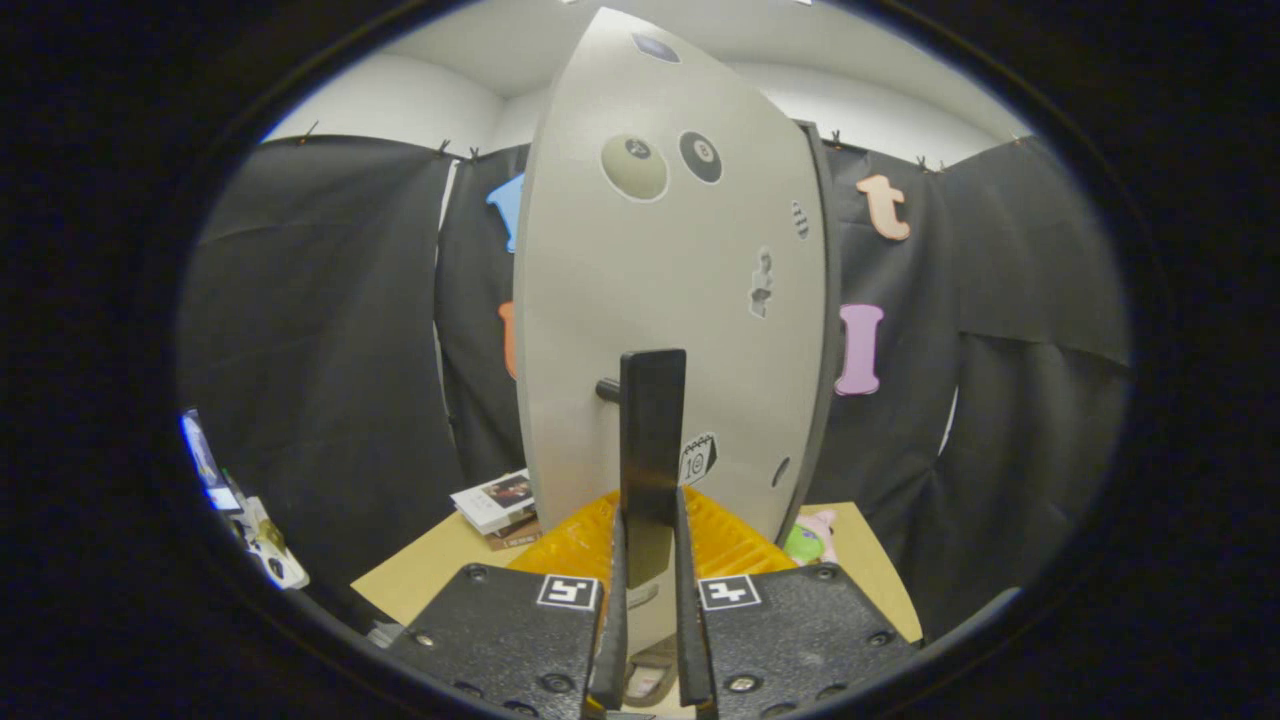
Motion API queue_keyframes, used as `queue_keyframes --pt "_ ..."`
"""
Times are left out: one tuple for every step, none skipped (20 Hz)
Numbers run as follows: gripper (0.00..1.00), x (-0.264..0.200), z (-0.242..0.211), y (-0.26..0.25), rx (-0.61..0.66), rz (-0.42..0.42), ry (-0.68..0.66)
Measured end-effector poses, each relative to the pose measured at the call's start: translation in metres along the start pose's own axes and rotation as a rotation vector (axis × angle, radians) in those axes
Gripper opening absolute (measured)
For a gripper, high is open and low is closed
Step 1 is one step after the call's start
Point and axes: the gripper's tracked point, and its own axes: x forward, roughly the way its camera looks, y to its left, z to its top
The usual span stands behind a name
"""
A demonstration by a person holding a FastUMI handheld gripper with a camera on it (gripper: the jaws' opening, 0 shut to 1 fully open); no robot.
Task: Open the shoe cabinet door, grab the shoes and put them into the shoe cabinet, then close the shoe cabinet door.
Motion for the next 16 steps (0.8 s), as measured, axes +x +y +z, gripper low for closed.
queue_keyframes --pt "0.22 -0.008 -0.001 -0.010 0.009 -0.016 0.000" --pt "0.21 -0.015 -0.002 -0.019 0.014 -0.030 -0.001" --pt "0.20 -0.022 -0.003 -0.030 0.019 -0.042 -0.002" --pt "0.18 -0.027 -0.004 -0.040 0.024 -0.051 -0.002" --pt "0.16 -0.032 -0.006 -0.050 0.032 -0.059 -0.001" --pt "0.15 -0.035 -0.006 -0.063 0.036 -0.070 0.000" --pt "0.13 -0.041 -0.006 -0.076 0.039 -0.086 -0.001" --pt "0.11 -0.044 -0.007 -0.088 0.030 -0.105 -0.003" --pt "0.09 -0.046 -0.006 -0.102 0.005 -0.134 -0.001" --pt "0.08 -0.050 -0.008 -0.118 -0.014 -0.169 0.000" --pt "0.06 -0.052 -0.007 -0.133 -0.019 -0.199 0.000" --pt "0.05 -0.053 -0.007 -0.146 -0.014 -0.223 -0.002" --pt "0.04 -0.053 -0.008 -0.158 -0.016 -0.242 0.001" --pt "0.04 -0.056 -0.008 -0.166 -0.011 -0.240 -0.003" --pt "0.04 -0.055 -0.007 -0.169 0.005 -0.222 -0.006" --pt "0.04 -0.054 -0.010 -0.171 0.003 -0.214 -0.006"
